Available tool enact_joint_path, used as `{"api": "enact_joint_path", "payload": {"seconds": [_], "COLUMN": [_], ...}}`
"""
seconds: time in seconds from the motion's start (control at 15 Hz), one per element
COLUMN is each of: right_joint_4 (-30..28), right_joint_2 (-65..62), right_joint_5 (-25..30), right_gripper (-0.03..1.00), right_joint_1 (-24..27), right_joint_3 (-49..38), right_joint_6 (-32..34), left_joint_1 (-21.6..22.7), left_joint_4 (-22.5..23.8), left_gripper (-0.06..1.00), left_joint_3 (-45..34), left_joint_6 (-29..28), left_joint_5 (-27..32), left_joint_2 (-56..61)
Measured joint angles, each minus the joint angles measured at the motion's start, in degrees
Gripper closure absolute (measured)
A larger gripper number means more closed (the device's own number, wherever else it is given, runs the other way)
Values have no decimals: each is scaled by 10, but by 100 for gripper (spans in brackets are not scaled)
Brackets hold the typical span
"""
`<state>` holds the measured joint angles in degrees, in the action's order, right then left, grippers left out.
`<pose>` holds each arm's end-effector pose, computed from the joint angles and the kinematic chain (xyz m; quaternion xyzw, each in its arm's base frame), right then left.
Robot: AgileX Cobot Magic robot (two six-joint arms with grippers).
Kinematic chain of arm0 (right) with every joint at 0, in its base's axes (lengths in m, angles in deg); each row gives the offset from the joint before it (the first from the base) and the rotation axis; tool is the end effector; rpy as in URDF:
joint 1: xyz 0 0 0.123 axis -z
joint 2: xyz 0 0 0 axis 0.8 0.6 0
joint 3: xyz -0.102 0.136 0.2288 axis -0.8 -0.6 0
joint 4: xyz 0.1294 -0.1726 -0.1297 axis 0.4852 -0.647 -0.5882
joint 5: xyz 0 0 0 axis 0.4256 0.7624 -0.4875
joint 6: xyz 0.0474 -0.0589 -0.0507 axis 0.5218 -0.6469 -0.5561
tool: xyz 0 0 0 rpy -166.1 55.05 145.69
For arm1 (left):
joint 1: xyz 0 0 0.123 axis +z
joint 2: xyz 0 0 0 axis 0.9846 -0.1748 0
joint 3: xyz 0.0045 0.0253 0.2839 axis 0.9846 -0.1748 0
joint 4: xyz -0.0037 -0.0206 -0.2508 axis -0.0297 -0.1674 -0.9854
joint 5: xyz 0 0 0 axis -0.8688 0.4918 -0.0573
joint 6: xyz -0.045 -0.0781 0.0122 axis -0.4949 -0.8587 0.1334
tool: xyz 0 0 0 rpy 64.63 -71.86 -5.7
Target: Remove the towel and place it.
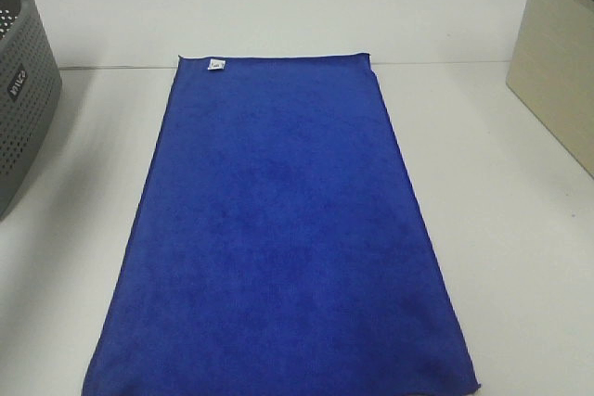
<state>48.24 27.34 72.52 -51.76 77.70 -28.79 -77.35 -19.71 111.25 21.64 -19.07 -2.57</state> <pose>0.2431 0.0107 0.4143 -0.0035 0.9502 0.0874 0.2990 0.3271 0.0148 0.3868 -0.0063 0.9670 0.0098 0.2545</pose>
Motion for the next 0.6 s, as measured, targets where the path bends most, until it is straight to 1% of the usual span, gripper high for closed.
{"api": "enact_joint_path", "payload": {"seconds": [0.07, 0.13, 0.4, 0.47, 0.6], "right_joint_4": [0, -1, -27, -32, -41], "right_joint_2": [-133, -196, -445, -467, -560], "right_joint_5": [1, 2, 3, 3, 3], "right_gripper": [16, 16, 16, 16, 16], "right_joint_1": [0, 0, 0, 0, 0], "right_joint_3": [-107, -150, -292, -310, -374], "right_joint_6": [0, 0, -3, -3, -5], "left_joint_1": [0, 0, -1, -1, -1], "left_joint_4": [12, 18, 65, 70, 76], "left_gripper": [25, 25, 25, 25, 25], "left_joint_3": [-140, -202, -405, -426, -519], "left_joint_6": [0, 3, 14, 14, 14], "left_joint_5": [-5, -15, -76, -86, -114], "left_joint_2": [140, 211, 458, 484, 596]}}
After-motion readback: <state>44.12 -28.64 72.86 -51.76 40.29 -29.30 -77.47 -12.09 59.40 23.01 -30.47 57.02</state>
